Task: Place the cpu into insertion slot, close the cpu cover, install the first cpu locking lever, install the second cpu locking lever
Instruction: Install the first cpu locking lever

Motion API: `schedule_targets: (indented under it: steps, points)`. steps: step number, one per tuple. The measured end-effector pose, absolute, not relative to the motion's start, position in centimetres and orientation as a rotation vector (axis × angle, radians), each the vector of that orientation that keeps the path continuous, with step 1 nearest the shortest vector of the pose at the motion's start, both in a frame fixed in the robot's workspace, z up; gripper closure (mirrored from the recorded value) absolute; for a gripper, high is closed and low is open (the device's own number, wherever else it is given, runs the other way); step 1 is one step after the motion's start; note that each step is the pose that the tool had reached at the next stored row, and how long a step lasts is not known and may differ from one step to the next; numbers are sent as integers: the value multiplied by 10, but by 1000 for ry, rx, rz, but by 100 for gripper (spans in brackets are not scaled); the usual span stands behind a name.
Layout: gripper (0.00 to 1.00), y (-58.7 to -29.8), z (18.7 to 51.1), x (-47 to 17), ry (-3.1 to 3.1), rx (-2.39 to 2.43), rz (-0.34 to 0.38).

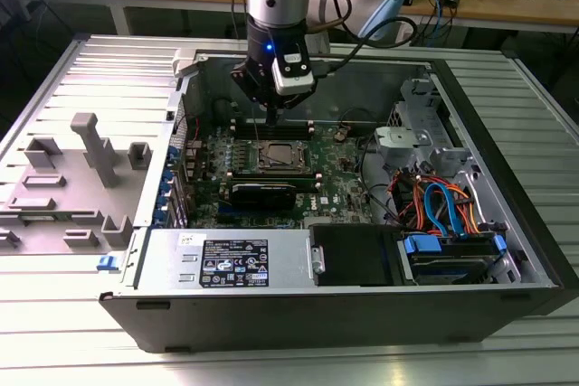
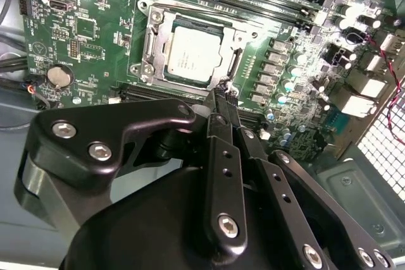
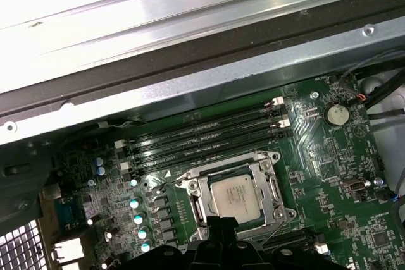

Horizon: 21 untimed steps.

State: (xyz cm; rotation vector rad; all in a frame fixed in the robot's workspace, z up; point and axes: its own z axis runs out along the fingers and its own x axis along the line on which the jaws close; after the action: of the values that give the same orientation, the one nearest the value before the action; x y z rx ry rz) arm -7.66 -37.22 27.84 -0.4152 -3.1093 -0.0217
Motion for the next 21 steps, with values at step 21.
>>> schedule_targets:
  steps: [21]
  points:
    - [89, -372, 278, -80, -3132, -220, -22]
